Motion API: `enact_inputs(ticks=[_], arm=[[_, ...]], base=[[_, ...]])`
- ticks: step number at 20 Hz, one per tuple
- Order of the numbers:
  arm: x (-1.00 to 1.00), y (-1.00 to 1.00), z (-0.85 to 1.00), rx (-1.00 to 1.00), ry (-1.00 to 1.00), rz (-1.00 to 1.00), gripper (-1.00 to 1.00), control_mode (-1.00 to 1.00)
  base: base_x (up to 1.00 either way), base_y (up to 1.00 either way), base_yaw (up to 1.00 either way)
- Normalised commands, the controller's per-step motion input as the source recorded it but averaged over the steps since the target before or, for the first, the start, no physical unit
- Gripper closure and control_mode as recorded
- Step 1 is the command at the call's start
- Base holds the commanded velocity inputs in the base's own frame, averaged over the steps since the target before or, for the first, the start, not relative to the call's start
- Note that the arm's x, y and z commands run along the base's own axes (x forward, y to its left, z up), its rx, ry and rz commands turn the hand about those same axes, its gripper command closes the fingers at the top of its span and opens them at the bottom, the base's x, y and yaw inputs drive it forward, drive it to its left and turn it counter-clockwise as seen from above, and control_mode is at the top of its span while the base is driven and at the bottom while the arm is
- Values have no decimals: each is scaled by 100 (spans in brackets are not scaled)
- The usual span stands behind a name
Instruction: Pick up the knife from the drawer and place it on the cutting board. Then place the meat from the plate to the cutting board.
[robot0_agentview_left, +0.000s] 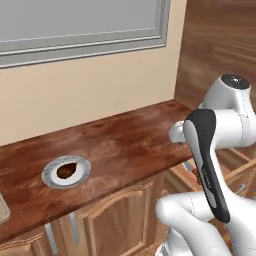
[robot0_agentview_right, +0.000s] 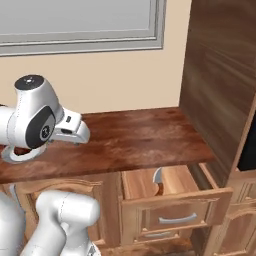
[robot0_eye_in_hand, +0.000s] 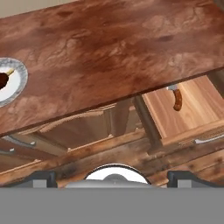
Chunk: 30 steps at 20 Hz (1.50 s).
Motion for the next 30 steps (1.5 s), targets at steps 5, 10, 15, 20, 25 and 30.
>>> enact_inputs(ticks=[5,10,15,20,25,30], arm=[[0,0,0,0,0,0,-100,100],[0,0,0,0,0,0,-100,100],[0,0,0,0,0,0,-100,100],[0,0,0,0,0,0,-100,100],[0,0,0,0,0,0,-100,100],[0,0,0,0,0,0,-100,100]], base=[[-17,0,-44],[-29,41,-50],[-31,55,-45],[-22,40,-25],[0,44,-20],[1,87,-27]])
